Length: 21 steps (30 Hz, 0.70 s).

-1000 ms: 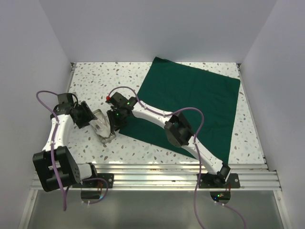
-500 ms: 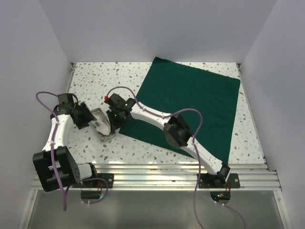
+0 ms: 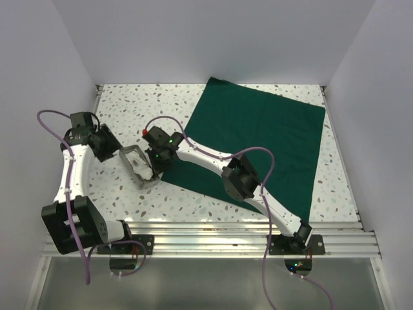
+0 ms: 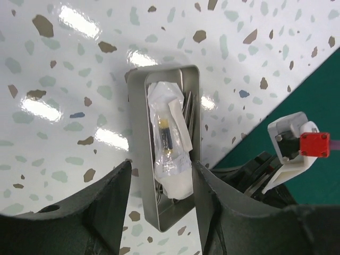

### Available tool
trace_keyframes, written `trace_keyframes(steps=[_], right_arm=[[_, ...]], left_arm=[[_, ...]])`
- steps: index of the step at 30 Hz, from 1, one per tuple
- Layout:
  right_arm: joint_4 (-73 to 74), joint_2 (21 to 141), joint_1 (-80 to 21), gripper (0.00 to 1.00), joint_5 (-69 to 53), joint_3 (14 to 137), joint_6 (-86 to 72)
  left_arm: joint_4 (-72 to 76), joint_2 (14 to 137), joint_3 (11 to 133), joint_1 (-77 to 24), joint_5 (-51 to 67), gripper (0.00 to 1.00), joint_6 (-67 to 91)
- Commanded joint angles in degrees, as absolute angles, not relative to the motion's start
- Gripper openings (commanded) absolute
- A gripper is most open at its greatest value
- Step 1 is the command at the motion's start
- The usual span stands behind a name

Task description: Prepare the surgical pack

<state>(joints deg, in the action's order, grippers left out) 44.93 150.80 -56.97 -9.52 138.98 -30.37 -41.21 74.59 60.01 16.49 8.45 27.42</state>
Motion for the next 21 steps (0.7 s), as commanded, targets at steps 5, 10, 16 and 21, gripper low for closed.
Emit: trace_keyframes(steps=[5,10,16,21], right_arm=[[48.34,144.32,-57.04,0.0,-4.49,142.38,-26.9],[49.39,141.25,-55.82,0.0,-3.6,141.77,-26.54],[50.8,134.04,-52.66,0.0,-0.44,136.94,-24.44],[50.63,126.15,-48.7,0.0,2.28,129.04,-22.07]], left_arm=[[-42.89,76.2,66.36,17.14,5.01,0.53,26.9],[-42.72,76.55,66.1,17.49,5.01,0.54,26.02],[-42.45,76.55,65.39,17.4,6.76,0.55,24.96],[-40.79,77.69,63.99,17.49,12.1,0.55,24.79]])
